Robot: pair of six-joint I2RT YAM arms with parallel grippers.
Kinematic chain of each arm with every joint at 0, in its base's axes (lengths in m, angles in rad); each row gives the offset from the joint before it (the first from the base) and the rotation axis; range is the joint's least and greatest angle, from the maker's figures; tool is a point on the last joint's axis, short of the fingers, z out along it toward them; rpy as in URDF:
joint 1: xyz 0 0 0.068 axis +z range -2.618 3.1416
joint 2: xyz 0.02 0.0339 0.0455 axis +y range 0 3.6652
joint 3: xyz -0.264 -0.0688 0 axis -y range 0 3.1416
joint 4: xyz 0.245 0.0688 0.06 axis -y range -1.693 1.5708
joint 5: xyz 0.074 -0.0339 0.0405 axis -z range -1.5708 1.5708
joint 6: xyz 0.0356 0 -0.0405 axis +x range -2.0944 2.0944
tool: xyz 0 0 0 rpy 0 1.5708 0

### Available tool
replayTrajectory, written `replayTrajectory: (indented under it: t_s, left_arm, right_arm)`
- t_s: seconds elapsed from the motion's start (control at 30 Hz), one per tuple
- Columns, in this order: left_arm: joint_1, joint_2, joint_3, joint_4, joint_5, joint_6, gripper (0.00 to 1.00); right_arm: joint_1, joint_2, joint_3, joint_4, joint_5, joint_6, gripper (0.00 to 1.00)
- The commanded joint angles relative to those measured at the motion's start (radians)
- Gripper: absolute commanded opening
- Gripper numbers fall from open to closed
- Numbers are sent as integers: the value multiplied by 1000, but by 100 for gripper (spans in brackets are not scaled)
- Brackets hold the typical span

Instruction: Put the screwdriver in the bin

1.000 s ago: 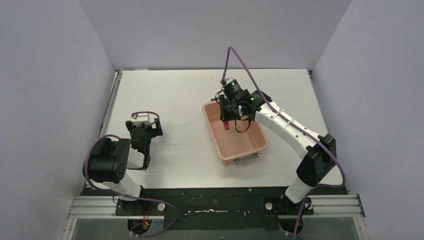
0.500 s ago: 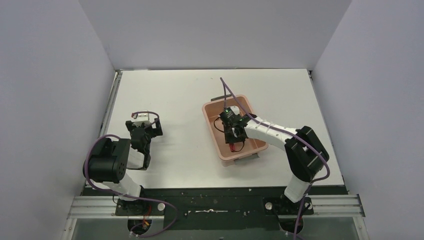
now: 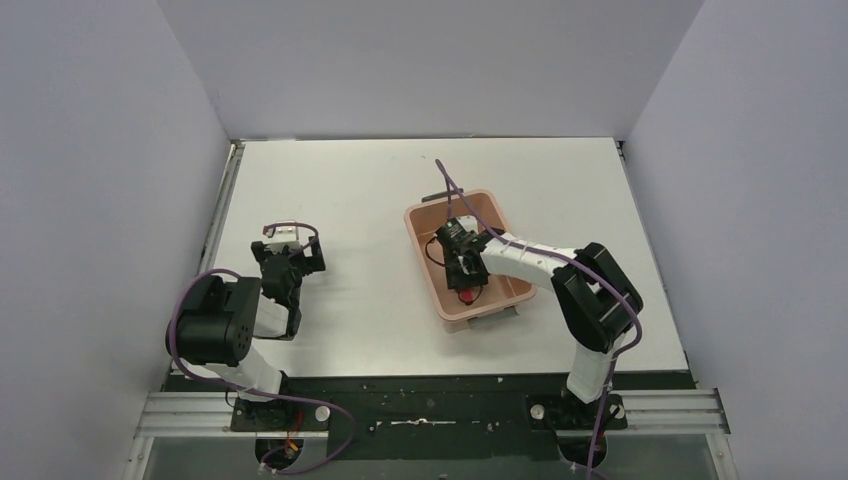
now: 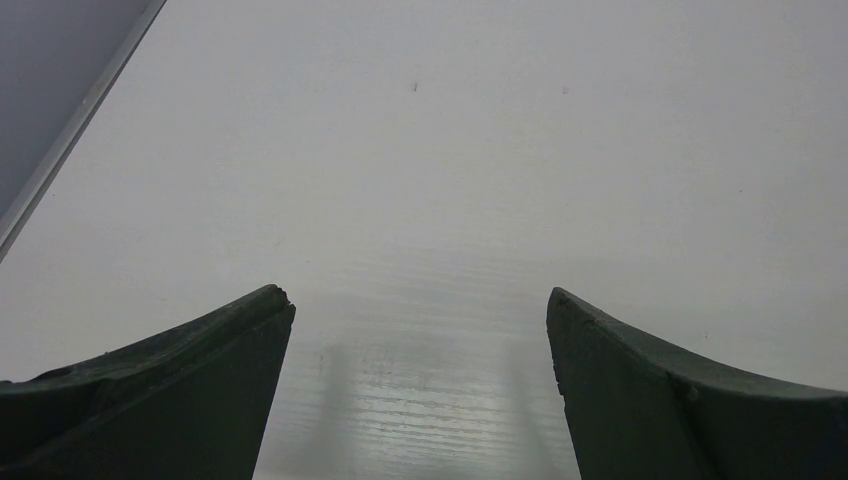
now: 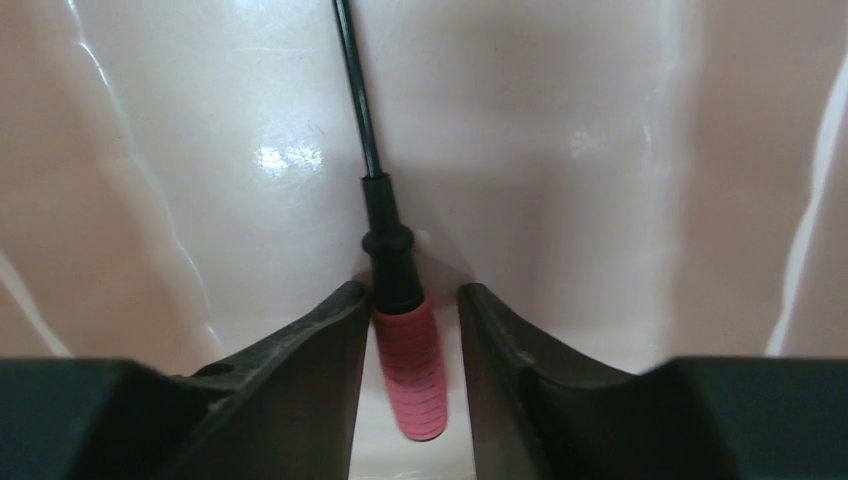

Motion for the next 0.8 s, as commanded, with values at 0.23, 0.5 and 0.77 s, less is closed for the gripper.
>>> replayTrajectory:
  t_s: [0.23, 0.5, 0.77]
  left_arm:
    - [0, -9, 8, 26, 12, 9, 97]
    - [1, -9, 8, 26, 12, 8, 97]
    - [2, -9, 8, 26, 11, 9, 97]
  right_arm:
    - [12, -104, 166, -103, 116, 6, 54]
    - [9, -293, 284, -108, 156, -100, 100]
    - [-175, -541, 64, 180, 321, -384, 100]
